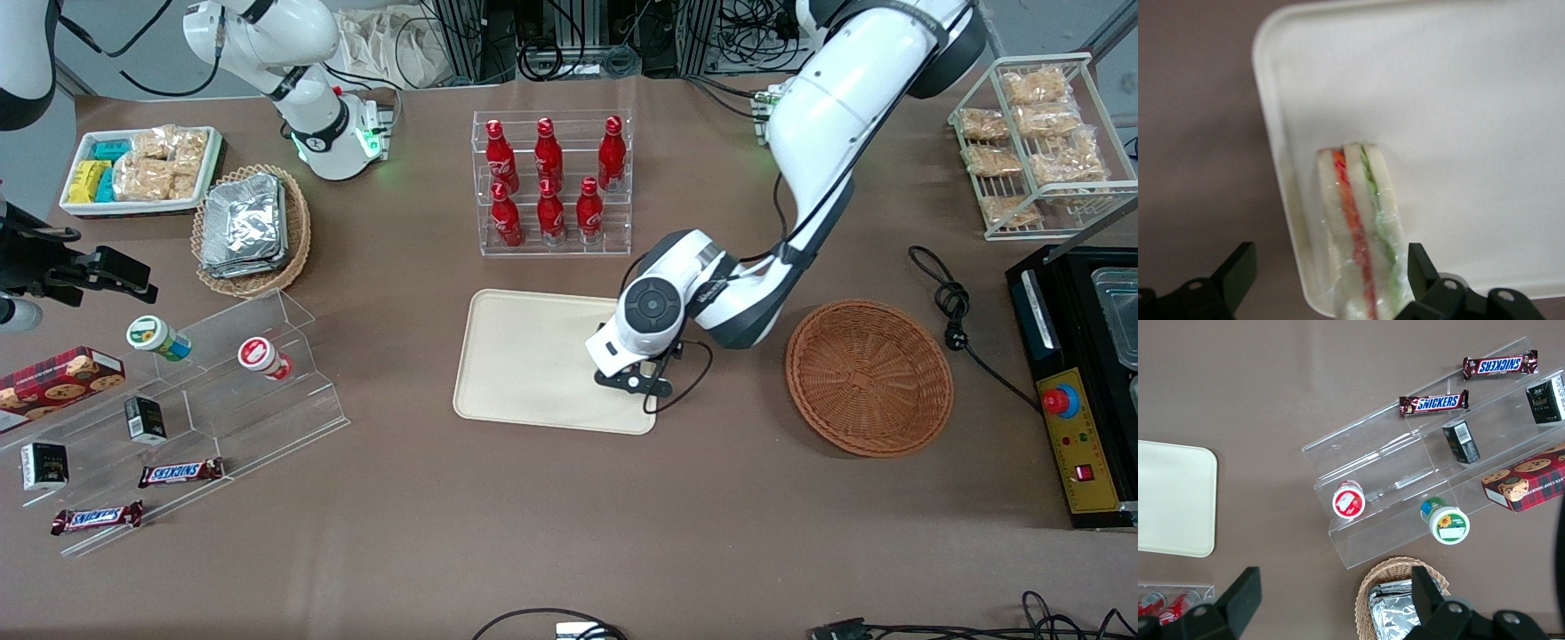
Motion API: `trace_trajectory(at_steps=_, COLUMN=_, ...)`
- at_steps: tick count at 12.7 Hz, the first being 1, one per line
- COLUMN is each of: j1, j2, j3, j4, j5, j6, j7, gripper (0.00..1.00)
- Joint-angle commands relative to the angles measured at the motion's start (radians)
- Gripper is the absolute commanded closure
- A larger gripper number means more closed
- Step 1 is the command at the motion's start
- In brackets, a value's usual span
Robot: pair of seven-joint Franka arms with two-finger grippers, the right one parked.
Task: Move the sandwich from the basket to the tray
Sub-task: 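Lower the sandwich onto the tray and open the left gripper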
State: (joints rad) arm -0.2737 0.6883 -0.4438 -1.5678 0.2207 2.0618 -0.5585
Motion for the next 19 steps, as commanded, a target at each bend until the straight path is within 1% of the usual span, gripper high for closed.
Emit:
trace_trajectory(at_steps=1, j1=0.062, j2=-0.142, j3=-0.004, j4=-0.014, j5=0.000, j6=-0.098, j7=-0.009, gripper=0.00)
trace_trajectory(at_steps=3, j1=0.114, j2=-0.225, j3=-0.004, j4=0.003, j5=-0.058, j6=-0.198, j7=0.011, gripper=0.00)
trace_trajectory(at_steps=5, j1=0.174, j2=-0.304, j3=-0.003, j4=0.020, j5=-0.064, j6=-0.303, j7=0.072, gripper=0.00)
trace_trajectory(at_steps=7, j1=0.229, j2=-0.401, j3=0.000, j4=0.023, j5=-0.052, j6=-0.402, j7=0.086, gripper=0.00)
trace_trajectory(at_steps=8, j1=0.275, j2=-0.442, j3=0.000, j4=0.023, j5=-0.056, j6=-0.431, j7=0.132, gripper=0.00)
trace_trajectory(at_steps=10, j1=0.348, j2=-0.504, j3=0.000, j4=0.023, j5=-0.064, j6=-0.512, j7=0.309, gripper=0.00)
trace_trajectory(at_steps=12, j1=0.422, j2=-0.568, j3=0.000, j4=0.023, j5=-0.072, j6=-0.549, j7=0.385, gripper=0.00)
trace_trajectory(at_steps=13, j1=0.453, j2=-0.596, j3=0.002, j4=0.023, j5=-0.101, j6=-0.578, j7=0.420, gripper=0.00)
trace_trajectory(at_steps=14, j1=0.491, j2=-0.611, j3=0.002, j4=0.023, j5=-0.144, j6=-0.585, j7=0.434, gripper=0.00)
trace_trajectory(at_steps=15, j1=0.517, j2=-0.615, j3=0.002, j4=0.022, j5=-0.167, j6=-0.594, j7=0.437, gripper=0.00)
trace_trajectory(at_steps=17, j1=0.530, j2=-0.616, j3=0.000, j4=0.022, j5=-0.188, j6=-0.611, j7=0.456, gripper=0.00)
trace_trajectory(at_steps=19, j1=0.528, j2=-0.625, j3=0.000, j4=0.012, j5=-0.188, j6=-0.621, j7=0.456, gripper=0.00)
